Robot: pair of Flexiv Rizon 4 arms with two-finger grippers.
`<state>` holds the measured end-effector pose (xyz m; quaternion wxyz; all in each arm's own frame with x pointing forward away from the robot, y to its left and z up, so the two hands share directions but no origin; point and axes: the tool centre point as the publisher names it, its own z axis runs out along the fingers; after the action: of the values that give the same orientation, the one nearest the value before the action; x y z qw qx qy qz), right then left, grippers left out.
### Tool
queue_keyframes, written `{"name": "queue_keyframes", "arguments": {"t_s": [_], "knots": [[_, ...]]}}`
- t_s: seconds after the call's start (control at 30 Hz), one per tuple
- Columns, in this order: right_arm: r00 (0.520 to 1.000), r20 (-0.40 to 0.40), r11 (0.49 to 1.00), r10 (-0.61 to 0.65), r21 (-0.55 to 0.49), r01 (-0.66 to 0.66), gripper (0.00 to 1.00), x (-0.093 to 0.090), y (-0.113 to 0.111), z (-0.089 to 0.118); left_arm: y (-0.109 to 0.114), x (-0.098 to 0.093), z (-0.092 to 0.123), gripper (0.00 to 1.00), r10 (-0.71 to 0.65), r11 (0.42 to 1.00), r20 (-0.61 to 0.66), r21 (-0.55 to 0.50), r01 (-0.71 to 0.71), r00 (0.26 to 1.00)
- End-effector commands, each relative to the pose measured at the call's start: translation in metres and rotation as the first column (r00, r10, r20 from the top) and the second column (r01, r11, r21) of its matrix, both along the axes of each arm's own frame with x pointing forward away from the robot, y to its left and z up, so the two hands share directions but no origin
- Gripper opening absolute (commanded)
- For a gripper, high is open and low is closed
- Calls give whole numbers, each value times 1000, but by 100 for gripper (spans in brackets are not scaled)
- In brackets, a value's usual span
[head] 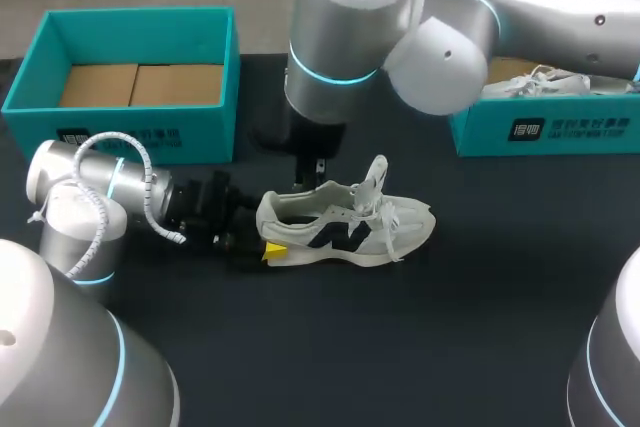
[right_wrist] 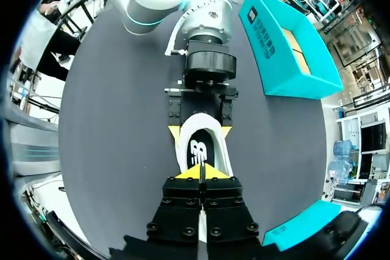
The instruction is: Take the shoe out of the shoebox, open the shoe tongue, remove and reinsert the insole, then place the shoe into the shoebox
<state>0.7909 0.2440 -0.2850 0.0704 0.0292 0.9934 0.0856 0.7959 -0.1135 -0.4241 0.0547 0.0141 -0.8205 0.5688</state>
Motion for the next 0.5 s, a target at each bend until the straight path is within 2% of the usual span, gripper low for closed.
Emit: {"name": "queue_keyframes", "arguments": {"t_s": [0.03, 0.23, 0.5], "knots": [[1000, -13, 1000, 7, -3, -7, 0, 2, 9, -34, 1, 0, -5, 0, 0, 1000, 0, 0, 0, 1000], [1000, -25, 999, -18, -39, 17, 0, -1, 3, -56, 1, 0, -5, 0, 0, 1000, 0, 0, 0, 1000], [997, 18, 994, -80, -77, 82, 0, 10, -13, -69, 1, 0, -5, 0, 0, 1000, 0, 0, 0, 1000]]}}
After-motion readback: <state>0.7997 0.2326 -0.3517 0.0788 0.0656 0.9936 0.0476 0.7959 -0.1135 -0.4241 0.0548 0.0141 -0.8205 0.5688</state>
